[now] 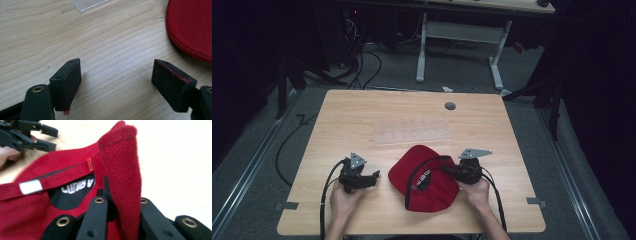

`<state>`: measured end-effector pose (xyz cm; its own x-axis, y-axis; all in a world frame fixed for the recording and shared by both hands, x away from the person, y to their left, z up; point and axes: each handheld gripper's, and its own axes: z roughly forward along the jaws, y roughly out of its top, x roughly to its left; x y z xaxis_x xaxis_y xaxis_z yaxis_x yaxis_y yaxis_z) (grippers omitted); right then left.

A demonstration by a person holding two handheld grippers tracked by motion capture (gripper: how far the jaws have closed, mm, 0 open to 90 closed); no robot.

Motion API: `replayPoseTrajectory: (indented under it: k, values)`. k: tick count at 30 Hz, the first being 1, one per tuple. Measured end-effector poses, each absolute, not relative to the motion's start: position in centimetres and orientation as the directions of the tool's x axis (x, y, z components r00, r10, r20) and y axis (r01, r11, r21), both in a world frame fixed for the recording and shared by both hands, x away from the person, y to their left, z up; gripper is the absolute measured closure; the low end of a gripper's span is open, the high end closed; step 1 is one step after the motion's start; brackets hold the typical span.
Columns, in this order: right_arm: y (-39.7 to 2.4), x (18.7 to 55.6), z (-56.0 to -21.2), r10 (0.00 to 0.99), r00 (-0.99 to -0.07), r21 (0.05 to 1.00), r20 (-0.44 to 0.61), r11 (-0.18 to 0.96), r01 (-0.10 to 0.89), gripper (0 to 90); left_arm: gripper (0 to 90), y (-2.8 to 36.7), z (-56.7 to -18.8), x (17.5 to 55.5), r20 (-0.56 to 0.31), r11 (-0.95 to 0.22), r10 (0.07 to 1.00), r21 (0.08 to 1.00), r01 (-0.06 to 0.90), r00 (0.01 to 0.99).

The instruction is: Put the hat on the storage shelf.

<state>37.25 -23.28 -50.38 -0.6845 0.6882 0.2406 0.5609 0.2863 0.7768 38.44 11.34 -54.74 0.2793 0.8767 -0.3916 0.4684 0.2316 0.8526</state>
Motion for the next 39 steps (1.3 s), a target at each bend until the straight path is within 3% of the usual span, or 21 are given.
replayPoseTrajectory:
  k: [14,23,31,39]
  values:
    - [-24.4,36.5,-47.4,0.701,-0.655,0.799,0.282,0.206,0.565,86.8,24.7,10.2,-54.5,37.3,-0.372,0.187,0.863,0.864,0.468,0.342]
    - [-24.8,36.1,-45.6,0.703,-0.651,0.812,0.286,0.182,0.554,86.8,23.1,7.9,-53.6,35.2,-0.3,0.103,0.839,0.906,0.41,0.454]
    - [-24.7,35.9,-44.3,0.691,-0.658,0.823,0.298,0.163,0.544,86.8,23.3,5.7,-53.8,34.5,-0.216,0.02,0.847,0.926,0.377,0.486]
    - [-24.1,35.9,-42.9,0.688,-0.664,0.833,0.293,0.158,0.53,86.7,23.4,4.2,-53.3,34.0,-0.23,0.025,0.818,0.93,0.365,0.528]
